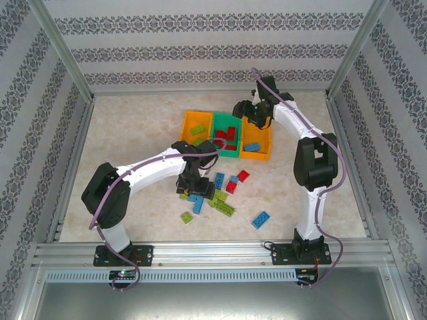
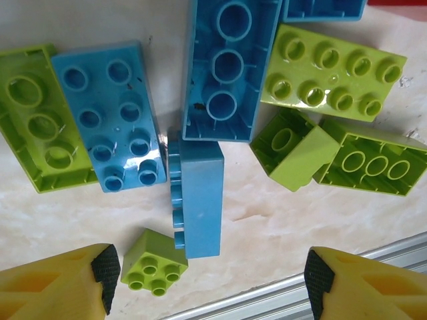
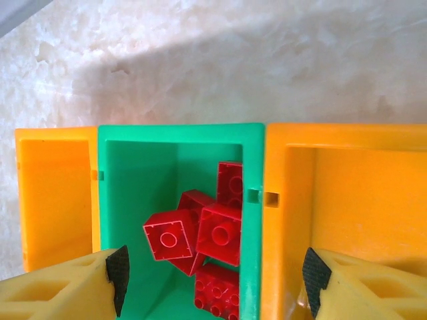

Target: Sort the legos into containers by color

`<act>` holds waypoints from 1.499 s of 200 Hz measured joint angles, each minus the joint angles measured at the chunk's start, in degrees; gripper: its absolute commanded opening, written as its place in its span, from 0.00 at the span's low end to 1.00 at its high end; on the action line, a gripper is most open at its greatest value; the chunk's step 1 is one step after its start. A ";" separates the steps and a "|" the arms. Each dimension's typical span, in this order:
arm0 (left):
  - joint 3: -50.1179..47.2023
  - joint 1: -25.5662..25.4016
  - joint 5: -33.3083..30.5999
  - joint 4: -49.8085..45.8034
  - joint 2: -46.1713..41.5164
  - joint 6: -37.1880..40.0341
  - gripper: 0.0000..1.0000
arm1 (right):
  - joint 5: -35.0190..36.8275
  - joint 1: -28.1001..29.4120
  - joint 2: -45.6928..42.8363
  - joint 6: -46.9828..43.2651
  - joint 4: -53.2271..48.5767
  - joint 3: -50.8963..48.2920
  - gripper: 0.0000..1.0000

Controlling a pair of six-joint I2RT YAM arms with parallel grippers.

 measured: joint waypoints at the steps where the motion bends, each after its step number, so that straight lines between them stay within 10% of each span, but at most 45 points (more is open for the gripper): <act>1: 0.00 -0.07 -0.02 0.00 0.00 -0.13 0.74 | 0.00 -0.07 -0.02 -0.02 0.00 -0.04 0.72; 300: -3.87 -3.21 -2.40 5.31 6.78 -6.19 0.43 | 1.38 -6.86 -10.36 -3.43 0.66 -12.15 0.75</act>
